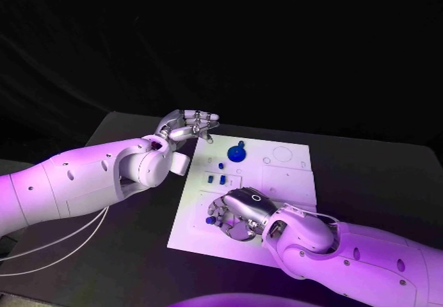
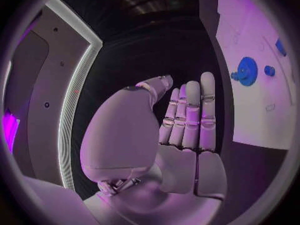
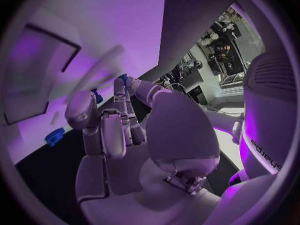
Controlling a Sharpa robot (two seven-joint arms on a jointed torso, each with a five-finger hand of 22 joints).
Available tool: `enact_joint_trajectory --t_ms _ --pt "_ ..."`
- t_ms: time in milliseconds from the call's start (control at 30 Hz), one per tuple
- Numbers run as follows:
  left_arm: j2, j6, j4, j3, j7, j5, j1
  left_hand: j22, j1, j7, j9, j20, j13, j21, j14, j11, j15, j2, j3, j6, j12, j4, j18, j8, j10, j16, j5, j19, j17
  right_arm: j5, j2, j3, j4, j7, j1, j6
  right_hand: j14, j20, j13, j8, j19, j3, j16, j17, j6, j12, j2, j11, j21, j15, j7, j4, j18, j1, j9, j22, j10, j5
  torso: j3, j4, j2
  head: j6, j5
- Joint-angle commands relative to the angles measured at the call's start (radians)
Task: Assemble the parts on the task board
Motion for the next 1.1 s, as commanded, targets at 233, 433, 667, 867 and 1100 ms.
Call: enact_joint_trajectory --t_ms 233,433,667,867,1100 --pt "-0.001 0.025 0.002 0.001 -0.003 0.002 0.000 -0.001 -0.011 -0.001 0.001 0.004 0.001 -0.005 -0.004 0.000 0.000 0.003 -0.001 -0.008 0.000 -0.005 0.013 -0.004 -0.012 0.003 -0.004 -0.006 -0.002 0.000 -0.037 0.001 0.042 -0.013 -0.001 -0.084 0.036 -0.003 0.010 -0.027 0.005 -0.008 -0.001 0.004 -0.037 0.011 -0.015 -0.012 0.006 -0.008 -0.008 -0.002 -0.008 -0.002 -0.009 0.007 0.017 0.010 0.0015 -0.0014 -0.001 0.002 -0.007" --pt "-0.002 0.026 0.002 0.000 -0.003 0.002 0.000 -0.001 -0.011 -0.001 0.001 0.004 0.001 -0.005 -0.004 0.000 0.000 0.003 -0.001 -0.008 0.000 -0.005 0.013 -0.004 -0.012 0.003 -0.004 -0.006 -0.002 0.036 -0.076 0.005 0.076 0.010 0.003 -0.124 0.038 -0.006 0.016 -0.029 0.010 -0.006 0.001 0.009 -0.037 0.020 -0.015 -0.014 0.013 -0.010 -0.009 -0.003 -0.010 0.001 -0.010 0.013 0.030 0.016 0.0013 -0.0011 0.000 0.005 -0.009" --pt "-0.003 0.026 0.001 0.000 -0.002 0.001 0.000 -0.001 -0.012 -0.002 0.001 0.004 0.001 -0.005 -0.005 0.000 0.001 0.003 -0.002 -0.008 0.000 -0.005 0.013 -0.004 -0.014 0.003 -0.004 -0.006 -0.002 0.197 -0.144 0.011 0.111 0.068 0.028 -0.153 0.041 -0.010 0.047 -0.017 0.017 -0.010 0.007 0.019 0.003 0.056 -0.017 -0.014 0.022 -0.012 0.001 -0.005 -0.012 0.002 -0.003 0.021 0.071 0.039 0.0007 0.0008 -0.001 0.011 -0.028" --pt "-0.007 0.025 0.001 -0.001 0.000 0.001 0.000 -0.001 -0.012 -0.002 0.001 0.005 0.001 -0.005 -0.005 0.000 0.001 0.003 -0.002 -0.008 0.000 -0.005 0.013 -0.004 -0.014 0.003 -0.005 -0.007 -0.002 0.432 -0.267 0.014 0.132 0.057 0.080 -0.051 0.051 -0.021 0.149 0.055 0.049 -0.096 0.027 0.057 0.074 0.180 -0.027 -0.042 0.079 -0.029 -0.034 0.044 -0.022 -0.072 0.041 0.062 0.126 0.122 -0.0028 -0.0037 -0.004 0.012 -0.065" --pt "-0.013 0.024 -0.003 -0.004 0.002 0.001 -0.002 -0.001 -0.012 -0.002 0.001 0.005 0.001 -0.005 -0.005 0.000 0.001 0.003 -0.002 -0.008 0.000 -0.005 0.013 -0.004 -0.014 0.003 -0.005 -0.007 -0.002 0.544 -0.425 0.013 0.180 -0.007 0.106 0.020 0.061 -0.036 0.614 0.124 0.106 -0.199 0.046 0.090 0.033 0.616 -0.023 -0.049 0.182 -0.041 -0.044 0.113 -0.047 -0.120 0.135 0.134 0.108 0.148 -0.0001 -0.0181 -0.013 0.015 -0.114"
